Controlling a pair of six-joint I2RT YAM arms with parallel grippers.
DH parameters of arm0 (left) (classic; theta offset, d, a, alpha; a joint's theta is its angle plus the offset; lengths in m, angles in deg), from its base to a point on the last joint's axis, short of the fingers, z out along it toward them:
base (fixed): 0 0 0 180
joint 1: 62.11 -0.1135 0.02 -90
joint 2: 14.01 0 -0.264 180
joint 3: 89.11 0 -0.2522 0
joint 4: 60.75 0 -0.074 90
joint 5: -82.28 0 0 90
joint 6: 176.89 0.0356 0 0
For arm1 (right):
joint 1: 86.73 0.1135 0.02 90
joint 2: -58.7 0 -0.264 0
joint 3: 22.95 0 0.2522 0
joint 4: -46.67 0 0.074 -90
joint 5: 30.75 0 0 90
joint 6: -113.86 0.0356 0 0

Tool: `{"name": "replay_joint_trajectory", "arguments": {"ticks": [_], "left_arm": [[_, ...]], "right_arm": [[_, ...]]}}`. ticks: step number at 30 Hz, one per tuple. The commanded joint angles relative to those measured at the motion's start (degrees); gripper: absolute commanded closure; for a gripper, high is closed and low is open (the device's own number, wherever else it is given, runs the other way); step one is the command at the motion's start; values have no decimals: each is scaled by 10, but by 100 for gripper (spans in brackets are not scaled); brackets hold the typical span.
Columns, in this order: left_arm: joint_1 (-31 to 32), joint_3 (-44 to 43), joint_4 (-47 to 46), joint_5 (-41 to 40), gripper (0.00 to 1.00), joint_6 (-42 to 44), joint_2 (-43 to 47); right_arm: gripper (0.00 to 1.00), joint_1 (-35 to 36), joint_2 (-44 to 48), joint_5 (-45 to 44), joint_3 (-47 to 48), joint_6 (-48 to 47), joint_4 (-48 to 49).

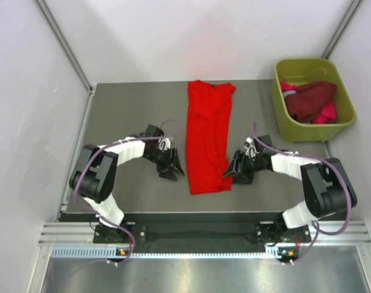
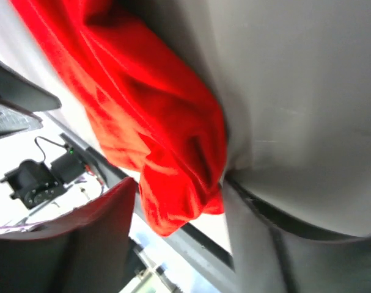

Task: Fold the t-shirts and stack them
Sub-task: Fold the tshirt

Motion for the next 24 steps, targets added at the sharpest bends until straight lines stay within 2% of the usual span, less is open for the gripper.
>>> {"name": "replay_joint_trajectory", "arguments": {"ticks": [1, 8, 16, 23, 24], "left_arm": [[24, 17, -44, 22, 46, -37, 10], [62, 5, -80, 13, 46, -72, -33], [104, -26, -103, 14, 51, -91, -103], [121, -31, -117, 21, 68, -102, -118], [122, -29, -117, 21, 79, -101, -116]], "right_arm": [[35, 5, 15, -54, -3, -40, -50], [35, 5, 13, -59, -23, -33, -42], [39, 8, -6, -61, -26, -25, -9], [44, 39, -28, -67, -40, -9, 26], [46, 47, -29, -65, -38, -8, 25]]}}
